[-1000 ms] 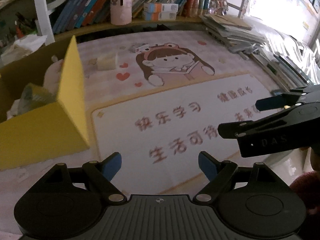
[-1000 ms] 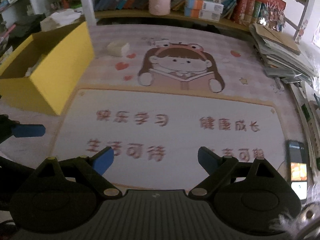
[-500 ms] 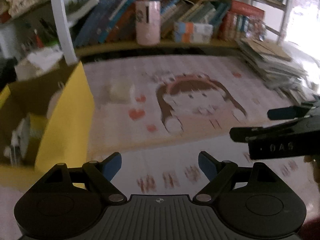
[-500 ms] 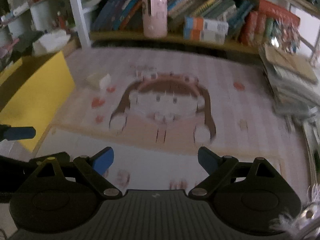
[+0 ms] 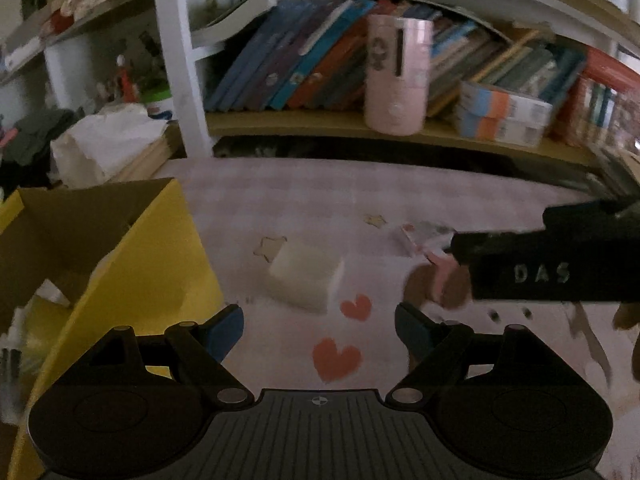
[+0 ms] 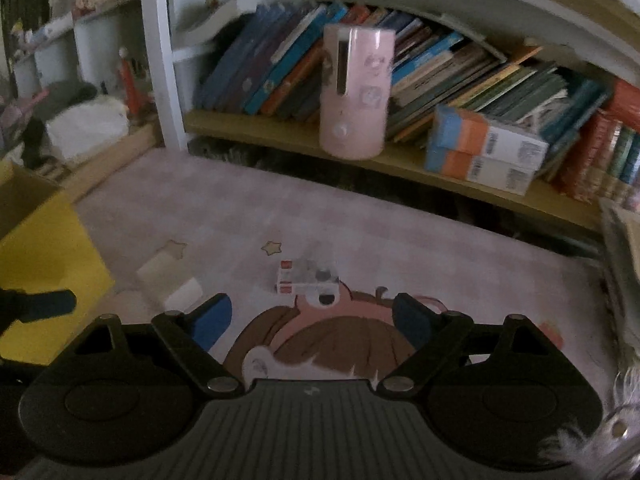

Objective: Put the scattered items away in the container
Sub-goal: 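Reach the left tool to the foam cube while the right reaches the small box, then close the left gripper on the cube while the right closes on the small box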

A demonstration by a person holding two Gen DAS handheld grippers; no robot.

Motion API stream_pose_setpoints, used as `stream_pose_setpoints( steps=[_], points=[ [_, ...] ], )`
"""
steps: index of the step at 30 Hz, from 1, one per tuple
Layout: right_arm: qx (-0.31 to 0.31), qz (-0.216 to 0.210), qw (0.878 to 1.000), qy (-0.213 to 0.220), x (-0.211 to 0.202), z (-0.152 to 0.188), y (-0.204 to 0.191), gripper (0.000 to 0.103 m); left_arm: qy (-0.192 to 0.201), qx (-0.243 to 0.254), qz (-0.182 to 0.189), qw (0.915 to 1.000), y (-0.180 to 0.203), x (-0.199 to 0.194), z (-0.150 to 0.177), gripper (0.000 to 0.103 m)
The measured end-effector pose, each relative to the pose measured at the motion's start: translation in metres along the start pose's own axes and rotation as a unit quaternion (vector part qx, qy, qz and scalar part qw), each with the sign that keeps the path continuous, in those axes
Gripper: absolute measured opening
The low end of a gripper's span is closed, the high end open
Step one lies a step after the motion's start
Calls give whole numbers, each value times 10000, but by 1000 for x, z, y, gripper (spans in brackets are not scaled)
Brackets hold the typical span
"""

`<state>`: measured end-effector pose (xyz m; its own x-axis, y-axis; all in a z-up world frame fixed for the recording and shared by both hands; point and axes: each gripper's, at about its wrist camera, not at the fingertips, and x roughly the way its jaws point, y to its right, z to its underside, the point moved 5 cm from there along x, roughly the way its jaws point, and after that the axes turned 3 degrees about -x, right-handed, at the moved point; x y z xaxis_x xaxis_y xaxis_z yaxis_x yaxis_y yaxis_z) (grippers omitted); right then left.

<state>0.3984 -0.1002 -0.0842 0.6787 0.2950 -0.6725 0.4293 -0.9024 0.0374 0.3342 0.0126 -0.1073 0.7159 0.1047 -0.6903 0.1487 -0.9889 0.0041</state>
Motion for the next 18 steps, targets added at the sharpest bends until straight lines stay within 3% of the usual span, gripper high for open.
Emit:
stream_pose_setpoints(
  steps=[9,11,18],
  points=[
    [-25,-173,9995,-266,67,-8,10,84,103,-27,-124,9999,6,42,-13,83],
    [-40,-181,9993,-314,75,-8,10,83,64,-34,-159,9998,6,51,-15,79],
    [40,-269,9986,-444,94,-10,9,82,27,28,-222,9997,4,68,-18,78]
  ],
)
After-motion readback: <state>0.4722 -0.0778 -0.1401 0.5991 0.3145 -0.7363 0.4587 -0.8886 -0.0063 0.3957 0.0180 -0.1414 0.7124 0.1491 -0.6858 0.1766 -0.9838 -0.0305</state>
